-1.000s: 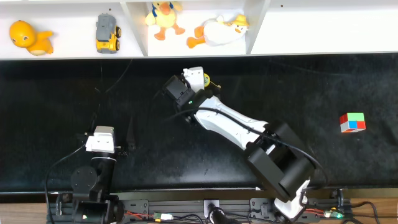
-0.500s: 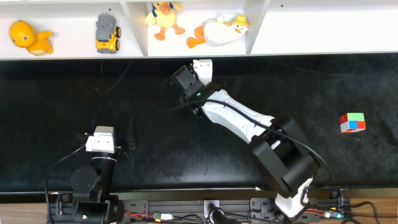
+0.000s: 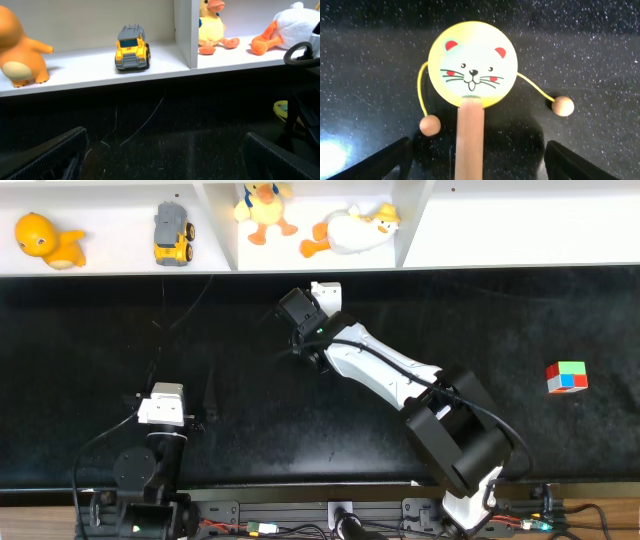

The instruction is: Store Toys

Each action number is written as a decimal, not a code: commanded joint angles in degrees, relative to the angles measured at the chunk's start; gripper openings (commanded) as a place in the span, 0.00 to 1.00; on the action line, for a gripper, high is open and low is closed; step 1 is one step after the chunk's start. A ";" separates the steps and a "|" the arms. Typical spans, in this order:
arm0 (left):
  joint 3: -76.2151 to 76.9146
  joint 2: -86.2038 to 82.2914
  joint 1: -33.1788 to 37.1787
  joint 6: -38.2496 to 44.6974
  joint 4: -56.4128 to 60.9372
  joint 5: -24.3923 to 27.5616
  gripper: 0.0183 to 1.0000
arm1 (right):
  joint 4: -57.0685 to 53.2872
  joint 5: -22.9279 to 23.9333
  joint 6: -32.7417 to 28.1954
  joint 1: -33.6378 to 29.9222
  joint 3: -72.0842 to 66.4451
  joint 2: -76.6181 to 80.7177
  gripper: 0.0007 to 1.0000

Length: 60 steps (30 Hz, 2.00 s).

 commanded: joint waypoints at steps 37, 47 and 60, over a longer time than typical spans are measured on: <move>-0.17 -0.52 -0.42 0.90 -0.13 -0.11 1.00 | -7.61 -1.40 -18.03 -18.80 -15.43 -34.05 0.04; -0.17 -0.52 -0.42 0.90 -0.13 -0.11 1.00 | -5.29 -7.32 -36.54 -34.21 -13.44 -37.70 0.04; -0.17 -0.52 -0.42 0.90 -0.13 -0.11 1.00 | 4.85 -13.75 -46.86 -39.17 -3.93 -22.12 0.04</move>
